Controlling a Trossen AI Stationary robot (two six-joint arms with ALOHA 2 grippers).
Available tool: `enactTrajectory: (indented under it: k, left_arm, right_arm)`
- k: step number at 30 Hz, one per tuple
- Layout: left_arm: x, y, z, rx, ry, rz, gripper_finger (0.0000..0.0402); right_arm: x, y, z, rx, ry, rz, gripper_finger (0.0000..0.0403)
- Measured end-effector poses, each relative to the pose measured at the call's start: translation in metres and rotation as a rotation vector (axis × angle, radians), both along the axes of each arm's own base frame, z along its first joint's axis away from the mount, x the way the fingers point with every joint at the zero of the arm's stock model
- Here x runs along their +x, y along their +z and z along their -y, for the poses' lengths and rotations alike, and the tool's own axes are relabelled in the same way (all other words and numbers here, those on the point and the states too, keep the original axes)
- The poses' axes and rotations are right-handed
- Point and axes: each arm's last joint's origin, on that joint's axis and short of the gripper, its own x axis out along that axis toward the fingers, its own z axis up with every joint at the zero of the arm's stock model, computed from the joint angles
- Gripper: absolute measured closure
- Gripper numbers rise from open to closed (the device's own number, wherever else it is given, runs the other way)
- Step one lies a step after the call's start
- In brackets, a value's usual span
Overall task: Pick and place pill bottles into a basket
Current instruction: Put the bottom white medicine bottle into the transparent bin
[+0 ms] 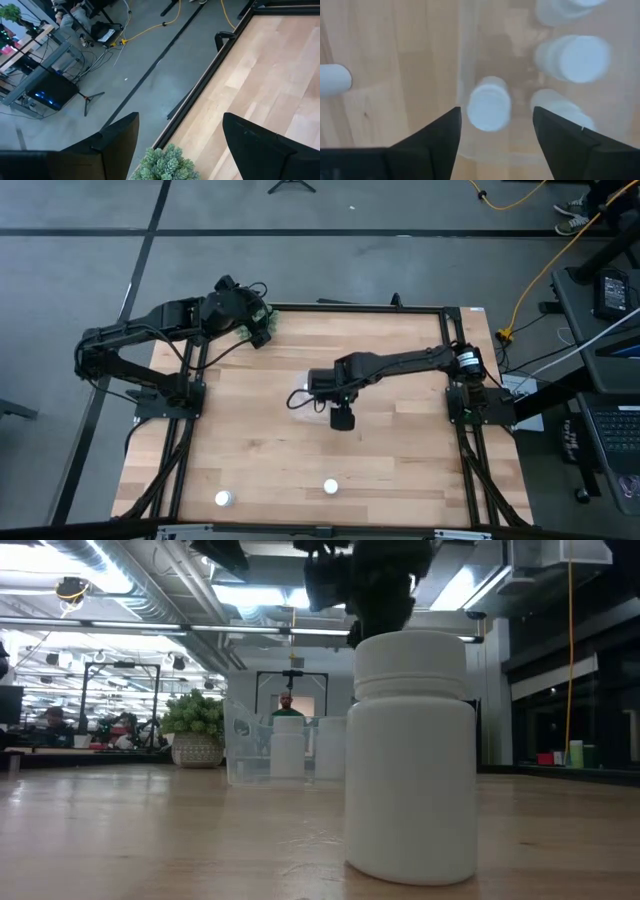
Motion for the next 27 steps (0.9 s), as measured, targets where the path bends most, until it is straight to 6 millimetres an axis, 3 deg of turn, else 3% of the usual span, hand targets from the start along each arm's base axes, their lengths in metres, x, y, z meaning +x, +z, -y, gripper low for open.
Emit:
enactTrajectory:
  k: [9,14,17,21,27]
  left_arm:
    - [-0.004,-0.006,0.007,0.042,-0.002,-0.129,0.0121]
    - [-0.016,-0.011,0.024,0.023,-0.063,-0.219,0.0121]
    - [-0.029,-0.015,0.036,-0.019,-0.096,-0.274,0.0121]
    - [-0.052,-0.022,0.053,-0.11,-0.11,-0.274,0.0121]
    - [-0.074,-0.026,0.083,-0.365,-0.178,-0.172,0.0121]
  right_arm:
    - [-0.002,0.07,0.014,-0.269,-0.052,0.098,0.0148]
    - [-0.024,0.118,0.009,-0.486,-0.087,0.152,0.0148]
    - [-0.056,0.147,0.01,-0.608,-0.183,0.184,0.0148]
    - [-0.114,0.187,0.015,-0.649,-0.343,0.31,0.0148]
    - [-0.188,0.213,0.022,-0.569,-0.39,0.608,0.0148]
